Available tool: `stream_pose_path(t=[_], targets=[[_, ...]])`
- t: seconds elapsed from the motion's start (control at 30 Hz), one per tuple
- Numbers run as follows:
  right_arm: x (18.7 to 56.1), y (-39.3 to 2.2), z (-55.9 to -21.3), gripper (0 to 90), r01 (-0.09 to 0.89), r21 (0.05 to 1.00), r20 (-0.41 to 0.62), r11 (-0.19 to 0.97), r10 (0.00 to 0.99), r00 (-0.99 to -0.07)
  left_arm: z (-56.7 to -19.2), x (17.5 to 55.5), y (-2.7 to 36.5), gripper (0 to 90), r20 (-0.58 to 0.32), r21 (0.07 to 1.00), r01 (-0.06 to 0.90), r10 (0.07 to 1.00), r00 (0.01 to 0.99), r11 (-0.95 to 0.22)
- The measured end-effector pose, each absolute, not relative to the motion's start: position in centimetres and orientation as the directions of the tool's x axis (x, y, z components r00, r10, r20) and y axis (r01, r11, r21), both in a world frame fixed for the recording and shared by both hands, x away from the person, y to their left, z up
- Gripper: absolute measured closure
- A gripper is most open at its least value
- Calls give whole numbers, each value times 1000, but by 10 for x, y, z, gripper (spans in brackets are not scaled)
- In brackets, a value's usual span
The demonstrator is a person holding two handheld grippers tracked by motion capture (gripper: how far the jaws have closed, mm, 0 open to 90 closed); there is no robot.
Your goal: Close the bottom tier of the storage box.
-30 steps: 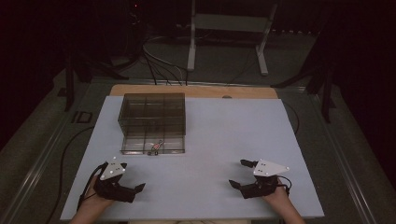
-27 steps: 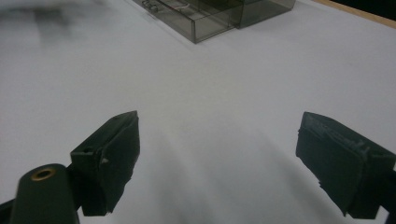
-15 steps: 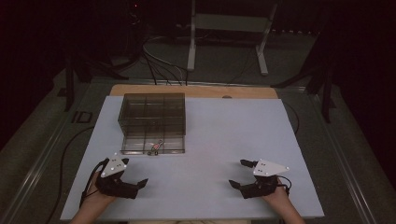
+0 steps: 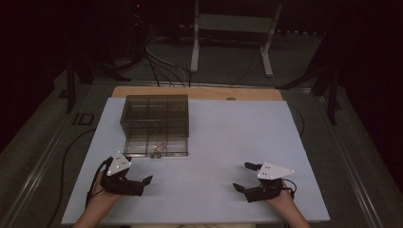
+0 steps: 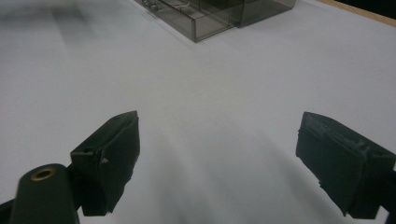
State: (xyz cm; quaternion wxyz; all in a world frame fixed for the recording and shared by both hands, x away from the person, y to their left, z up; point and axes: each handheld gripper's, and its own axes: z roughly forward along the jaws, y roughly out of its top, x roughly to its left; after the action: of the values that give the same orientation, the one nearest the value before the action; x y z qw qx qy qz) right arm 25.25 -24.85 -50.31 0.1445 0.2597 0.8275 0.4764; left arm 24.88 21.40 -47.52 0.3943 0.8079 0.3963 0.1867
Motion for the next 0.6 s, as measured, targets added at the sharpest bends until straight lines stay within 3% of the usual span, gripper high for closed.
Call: stream_pose_path(t=[0.6], targets=[[252,-248,-503,135,289,860,1,420,566,-825,-474,268,206,0,1,771,501,787,617,-393]])
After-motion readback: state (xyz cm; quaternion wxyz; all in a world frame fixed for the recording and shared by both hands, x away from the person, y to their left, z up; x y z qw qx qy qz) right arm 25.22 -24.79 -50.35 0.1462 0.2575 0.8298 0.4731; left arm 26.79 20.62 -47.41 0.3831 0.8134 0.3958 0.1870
